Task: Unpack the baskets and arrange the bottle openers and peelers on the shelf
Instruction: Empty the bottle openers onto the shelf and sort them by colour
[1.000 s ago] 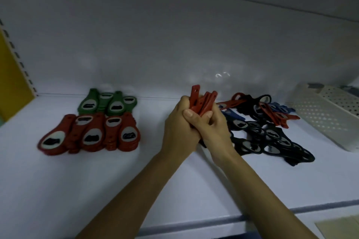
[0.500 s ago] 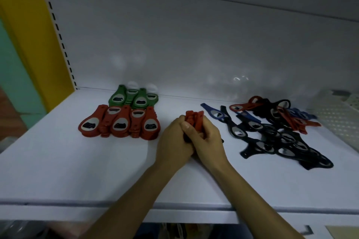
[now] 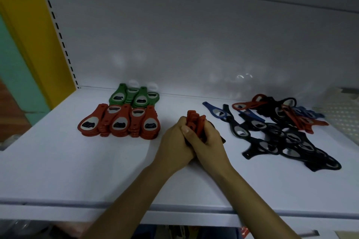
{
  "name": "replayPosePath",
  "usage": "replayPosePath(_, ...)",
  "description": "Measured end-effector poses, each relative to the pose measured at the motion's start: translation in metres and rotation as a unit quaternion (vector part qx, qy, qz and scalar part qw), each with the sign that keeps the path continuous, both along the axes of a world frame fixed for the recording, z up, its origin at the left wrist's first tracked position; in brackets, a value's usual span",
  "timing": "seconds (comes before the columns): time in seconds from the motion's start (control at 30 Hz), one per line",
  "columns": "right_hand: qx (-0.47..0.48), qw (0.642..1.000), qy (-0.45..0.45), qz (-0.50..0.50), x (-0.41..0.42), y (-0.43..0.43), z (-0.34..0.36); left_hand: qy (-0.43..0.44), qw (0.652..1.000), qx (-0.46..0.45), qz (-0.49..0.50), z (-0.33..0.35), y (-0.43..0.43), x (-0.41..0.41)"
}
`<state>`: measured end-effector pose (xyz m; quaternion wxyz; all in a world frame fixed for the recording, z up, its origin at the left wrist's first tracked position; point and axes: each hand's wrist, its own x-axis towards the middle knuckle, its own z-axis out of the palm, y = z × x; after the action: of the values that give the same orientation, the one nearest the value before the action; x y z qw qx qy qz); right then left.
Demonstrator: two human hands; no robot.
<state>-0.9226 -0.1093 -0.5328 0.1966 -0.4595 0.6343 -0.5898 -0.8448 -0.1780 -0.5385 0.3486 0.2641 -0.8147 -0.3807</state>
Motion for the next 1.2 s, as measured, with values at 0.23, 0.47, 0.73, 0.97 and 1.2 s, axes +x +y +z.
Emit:
replayPosePath(0.23, -0.031, 0.993, -0.115, -0.011, 0.002, 0.002, 0.01, 0.014, 1.0, 0.014, -0.007, 0.0, -0.002, 0.002)
replayPosePath(0.47, -0.003, 0.995, -0.098, -0.025, 0.003, 0.001, 0.012, -0.02, 0.999, -0.021, 0.023, 0.001, -0.003, -0.001)
replayPosePath(0.73, -0.007, 0.976, -0.216, -0.027, -0.002, 0.004, 0.014, 0.005, 0.998, 0.063, 0.009, 0.003, -0.004, 0.003)
replayPosePath(0.97, -0.044, 0.949, -0.311, -0.028, -0.004, 0.005, 0.018, 0.052, 0.989, 0.133, -0.028, 0.007, -0.001, 0.004)
replayPosePath(1.2, -0.028, 0.968, -0.24, -0.062, -0.007, 0.003, 0.013, 0.1, 0.992, 0.071, 0.024, 0.008, -0.001, 0.004)
